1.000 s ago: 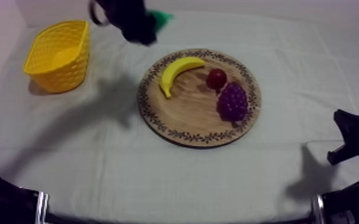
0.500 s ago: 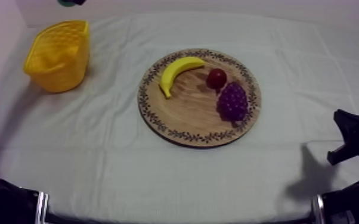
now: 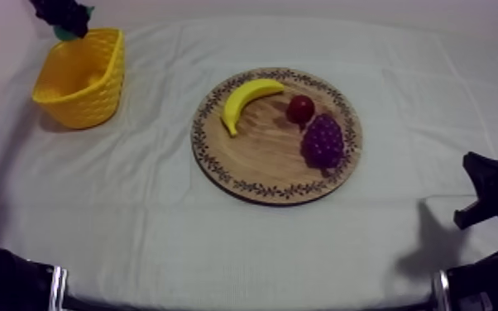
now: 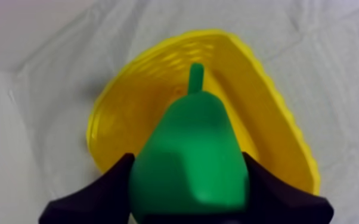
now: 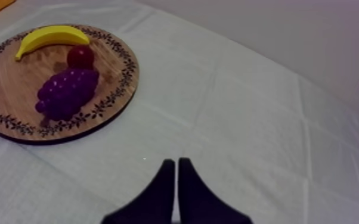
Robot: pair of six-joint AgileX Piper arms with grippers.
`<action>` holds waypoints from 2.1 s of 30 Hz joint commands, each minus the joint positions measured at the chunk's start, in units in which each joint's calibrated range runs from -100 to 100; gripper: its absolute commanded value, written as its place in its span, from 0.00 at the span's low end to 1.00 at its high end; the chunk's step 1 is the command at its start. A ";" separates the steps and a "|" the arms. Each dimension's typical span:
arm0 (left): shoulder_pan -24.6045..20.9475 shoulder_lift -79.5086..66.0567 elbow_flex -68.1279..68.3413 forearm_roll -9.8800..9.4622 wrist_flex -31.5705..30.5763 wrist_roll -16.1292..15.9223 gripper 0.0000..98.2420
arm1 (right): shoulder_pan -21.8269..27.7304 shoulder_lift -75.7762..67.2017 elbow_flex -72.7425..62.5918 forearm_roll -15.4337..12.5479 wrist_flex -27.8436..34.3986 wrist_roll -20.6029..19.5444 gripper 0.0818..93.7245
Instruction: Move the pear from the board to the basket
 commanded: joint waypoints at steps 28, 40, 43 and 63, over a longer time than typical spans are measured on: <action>2.34 -31.21 23.05 3.22 -4.36 6.73 0.87 | -0.09 -0.01 -0.01 0.00 0.00 0.01 0.00; 3.97 -62.01 48.93 6.86 -17.52 9.94 0.53 | -0.09 -0.01 -0.01 0.00 0.00 0.02 0.00; 3.63 -69.18 56.41 7.19 -21.72 10.18 0.41 | -0.09 -0.01 -0.01 0.00 0.00 0.02 0.00; 4.09 -108.20 105.41 4.40 -43.68 13.98 0.00 | -0.09 -0.01 -0.01 0.00 0.00 0.01 0.00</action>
